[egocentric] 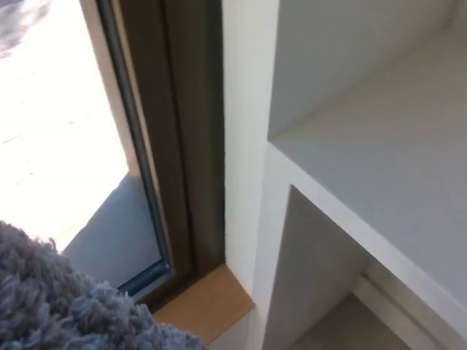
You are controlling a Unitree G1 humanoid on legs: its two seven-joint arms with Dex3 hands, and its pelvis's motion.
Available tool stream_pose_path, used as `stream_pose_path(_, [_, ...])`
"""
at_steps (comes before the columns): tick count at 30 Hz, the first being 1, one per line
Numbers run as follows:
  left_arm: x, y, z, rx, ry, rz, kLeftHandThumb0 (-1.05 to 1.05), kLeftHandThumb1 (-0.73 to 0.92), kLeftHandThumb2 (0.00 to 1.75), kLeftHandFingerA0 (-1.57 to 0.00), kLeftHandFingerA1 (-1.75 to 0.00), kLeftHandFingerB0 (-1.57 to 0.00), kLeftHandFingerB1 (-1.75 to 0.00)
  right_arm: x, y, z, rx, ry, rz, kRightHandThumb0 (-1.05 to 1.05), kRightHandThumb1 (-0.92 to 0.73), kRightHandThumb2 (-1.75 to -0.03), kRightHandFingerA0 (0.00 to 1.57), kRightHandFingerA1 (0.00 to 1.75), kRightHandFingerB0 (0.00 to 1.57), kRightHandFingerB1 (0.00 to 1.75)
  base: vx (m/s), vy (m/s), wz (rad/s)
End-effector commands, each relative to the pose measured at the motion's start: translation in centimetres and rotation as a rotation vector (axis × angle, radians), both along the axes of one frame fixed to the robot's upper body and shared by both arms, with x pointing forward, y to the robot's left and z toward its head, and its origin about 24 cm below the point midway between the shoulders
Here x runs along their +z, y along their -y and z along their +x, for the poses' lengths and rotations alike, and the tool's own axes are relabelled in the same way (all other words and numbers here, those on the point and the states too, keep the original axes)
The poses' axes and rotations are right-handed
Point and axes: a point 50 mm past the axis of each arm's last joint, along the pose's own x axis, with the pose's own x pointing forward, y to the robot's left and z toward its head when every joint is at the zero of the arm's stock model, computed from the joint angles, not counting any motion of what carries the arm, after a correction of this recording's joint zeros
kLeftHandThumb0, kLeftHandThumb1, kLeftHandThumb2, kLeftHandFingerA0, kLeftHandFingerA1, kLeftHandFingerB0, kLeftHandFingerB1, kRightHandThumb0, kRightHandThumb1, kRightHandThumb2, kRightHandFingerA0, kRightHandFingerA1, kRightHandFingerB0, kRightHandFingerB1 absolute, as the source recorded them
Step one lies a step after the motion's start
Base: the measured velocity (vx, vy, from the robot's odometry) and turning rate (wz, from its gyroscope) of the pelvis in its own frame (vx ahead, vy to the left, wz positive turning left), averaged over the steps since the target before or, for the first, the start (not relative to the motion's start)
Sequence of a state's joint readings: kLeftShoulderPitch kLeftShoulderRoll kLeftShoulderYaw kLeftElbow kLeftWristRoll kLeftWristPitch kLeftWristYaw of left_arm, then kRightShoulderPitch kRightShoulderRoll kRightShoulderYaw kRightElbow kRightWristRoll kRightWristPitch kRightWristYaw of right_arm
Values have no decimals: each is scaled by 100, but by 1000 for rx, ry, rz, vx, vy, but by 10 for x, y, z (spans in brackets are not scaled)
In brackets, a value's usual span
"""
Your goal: Pick up a grey duster using the right hand and walk towards the window and then clean the window using the duster
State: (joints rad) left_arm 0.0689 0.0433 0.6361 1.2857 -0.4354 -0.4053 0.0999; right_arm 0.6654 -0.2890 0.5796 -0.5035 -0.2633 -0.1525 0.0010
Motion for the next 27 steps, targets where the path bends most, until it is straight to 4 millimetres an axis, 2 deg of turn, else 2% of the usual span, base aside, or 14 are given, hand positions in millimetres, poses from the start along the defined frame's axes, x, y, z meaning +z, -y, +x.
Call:
stream_pose_path(1, [3, -3, 1, -17, 6, 39, -14, 53, 103, -111, -114, -96, -98, -4, -10, -21, 121, -63, 48, -41, -41, -147, 107, 175, 91, 173, -1, -186, 111])
stream_pose_path(5, [4, -5, 1, -18, 8, 38, -11, 52, 106, -113, -115, -94, -98, -5, -13, -20, 119, -51, 56, -41, -42, -147, 106, 175, 90, 174, 139, -143, 94])
stream_pose_path(7, [4, -5, 2, -28, 3, 42, -13, 54, 102, -107, -116, -91, -97, -5, -13, -20, 109, -57, 66, -42, -42, -145, 106, 175, 90, 173, 142, -122, 77])
stream_pose_path(8, [3, -4, 2, -30, -3, 40, -13, 61, 89, -102, -120, -91, -95, -5, -14, -19, 94, -58, 80, -40, -42, -143, 106, 175, 90, 172, 27, -60, 58])
stream_pose_path(9, [3, -3, 2, -32, -5, 41, -12, 53, 100, -107, -117, -93, -97, -5, -14, -19, 83, -59, 91, -41, -44, -140, 106, 175, 90, 171, 19, -1, 57])
stream_pose_path(11, [3, -1, 3, -36, -1, 43, -15, 53, 100, -107, -116, -93, -99, -7, -13, -18, 77, -53, 95, -42, -42, -145, 106, 175, 90, 172, 12, 14, 52])
stream_pose_path(12, [3, -1, 4, -38, 4, 44, -14, 52, 102, -107, -116, -92, -98, -9, -12, -17, 77, -38, 89, -51, -49, -131, 128, 147, 113, 140, 12, 22, 49])
stream_pose_path(13, [3, -1, 4, -37, 4, 44, -14, 52, 102, -107, -116, -92, -98, -9, -12, -17, 75, -36, 88, -51, -49, -131, 128, 147, 113, 140, 8, 32, 49])
stream_pose_path(14, [3, -1, 5, -33, 8, 42, -11, 52, 106, -106, -115, -92, -97, -9, -12, -17, 69, -46, 94, -53, -50, -133, 129, 149, 114, 141, 7, 43, 57])
stream_pose_path(15, [3, -1, 2, -35, -2, 44, -13, 54, 102, -107, -115, -92, -95, -9, -12, -17, 67, -47, 90, -45, -42, -145, 107, 175, 91, 171, 53, 173, 45])
stream_pose_path(20, [2, -2, -2, -29, -6, 40, -15, 56, 99, -110, -115, -92, -96, -6, -11, -12, 51, -26, 99, -44, -48, -133, 105, 175, 87, 175, 77, 231, 45])
stream_pose_path(23, [2, -2, -4, -32, -16, 39, -13, 53, 104, -111, -115, -93, -98, -5, -11, -8, 40, -20, 101, -41, -43, -142, 108, 175, 91, 175, 30, 80, 39])
stream_pose_path(27, [0, 0, -7, -17, -19, 22, -12, 53, 100, -110, -117, -92, -97, -3, -13, -2, 26, -14, 127, -38, -44, -139, 108, 175, 89, 175, 44, -22, 39])
